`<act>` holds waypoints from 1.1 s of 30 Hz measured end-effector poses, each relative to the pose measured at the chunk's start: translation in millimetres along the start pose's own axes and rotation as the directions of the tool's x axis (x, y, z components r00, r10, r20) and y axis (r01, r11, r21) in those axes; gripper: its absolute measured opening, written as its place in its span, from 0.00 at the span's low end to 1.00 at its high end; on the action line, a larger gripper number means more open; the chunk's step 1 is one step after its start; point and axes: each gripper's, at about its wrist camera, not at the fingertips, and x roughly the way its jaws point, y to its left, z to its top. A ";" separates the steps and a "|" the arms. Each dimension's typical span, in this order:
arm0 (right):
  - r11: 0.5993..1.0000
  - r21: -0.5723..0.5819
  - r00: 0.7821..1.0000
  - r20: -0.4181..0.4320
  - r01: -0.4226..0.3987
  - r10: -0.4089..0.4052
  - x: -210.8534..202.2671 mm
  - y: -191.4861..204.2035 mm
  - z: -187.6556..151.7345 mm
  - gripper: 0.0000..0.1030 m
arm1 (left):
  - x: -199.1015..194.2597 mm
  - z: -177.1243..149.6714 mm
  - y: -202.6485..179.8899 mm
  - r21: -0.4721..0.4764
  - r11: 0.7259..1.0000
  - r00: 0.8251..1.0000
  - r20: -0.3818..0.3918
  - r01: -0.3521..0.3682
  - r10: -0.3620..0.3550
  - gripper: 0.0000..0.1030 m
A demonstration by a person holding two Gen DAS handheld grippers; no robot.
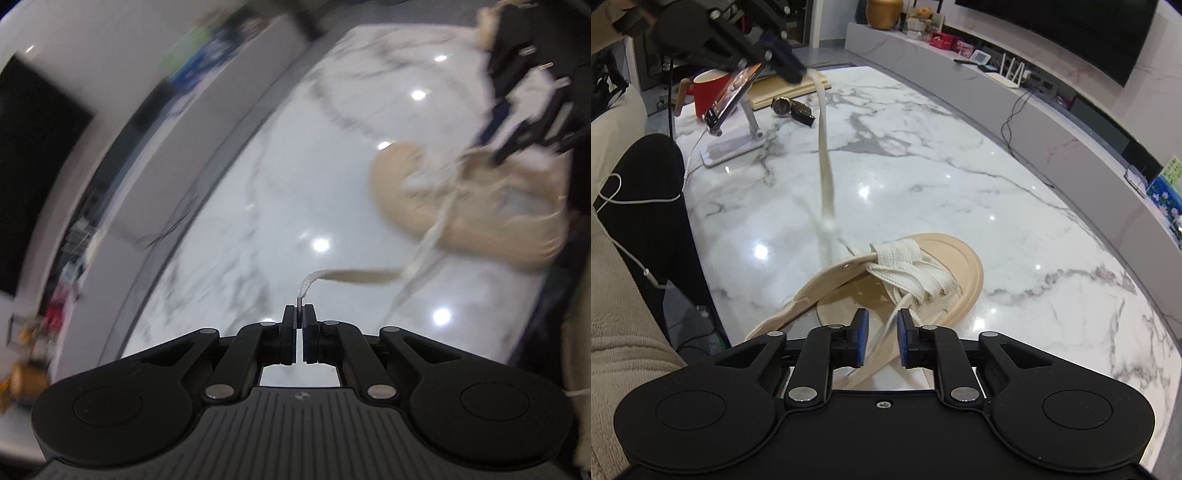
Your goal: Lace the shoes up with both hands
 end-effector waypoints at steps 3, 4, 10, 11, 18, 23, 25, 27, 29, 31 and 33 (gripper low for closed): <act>1.000 0.013 1.000 0.008 -0.008 0.008 -1.2 -2.5 -0.1 0.14 | 3.1 20.3 -28.6 0.098 0.993 0.996 0.055 0.069 -0.075 0.02; 1.000 0.019 1.000 0.006 -0.019 0.019 -1.7 -3.8 -0.4 0.14 | 5.8 22.7 -32.8 0.117 0.990 0.994 0.056 0.082 -0.089 0.02; 0.998 0.053 1.000 -0.002 -0.013 0.013 -3.6 -6.8 -3.3 0.14 | 36.4 45.9 -68.1 0.196 0.969 0.981 0.091 0.153 -0.173 0.02; 0.998 0.059 1.000 -0.001 -0.010 0.010 -4.0 -7.4 -4.1 0.14 | 39.0 47.2 -70.3 0.200 0.967 0.979 0.096 0.157 -0.178 0.02; 0.994 0.108 1.000 0.013 -0.018 0.017 -3.9 -9.4 -9.6 0.18 | 50.2 53.6 -66.5 0.132 0.974 0.969 0.140 0.183 -0.202 0.03; 0.992 0.125 0.999 0.028 -0.025 0.021 -3.0 -9.4 -7.0 0.21 | 54.2 53.8 -60.9 0.044 0.982 0.969 0.165 0.181 -0.186 0.11; 0.991 0.131 0.999 0.032 -0.025 0.021 -2.5 -10.4 -5.8 0.21 | 53.6 54.4 -59.1 0.021 0.983 0.968 0.171 0.181 -0.182 0.12; 0.990 0.137 0.999 0.034 -0.022 0.018 -1.5 -11.9 -5.2 0.22 | 51.8 54.4 -57.9 0.001 0.984 0.969 0.174 0.179 -0.177 0.14; 0.990 0.139 0.999 0.033 -0.019 0.015 -0.4 -12.6 -4.9 0.24 | 49.0 54.8 -56.6 -0.015 0.984 0.968 0.180 0.178 -0.173 0.19; 0.990 0.138 0.999 0.030 -0.019 0.015 1.3 -12.5 -4.3 0.24 | 47.1 55.1 -52.6 -0.061 0.981 0.967 0.191 0.183 -0.169 0.23; 0.990 0.138 0.999 0.028 -0.020 0.016 2.3 -12.0 -3.5 0.24 | 47.6 56.5 -49.7 -0.100 0.977 0.966 0.196 0.188 -0.166 0.26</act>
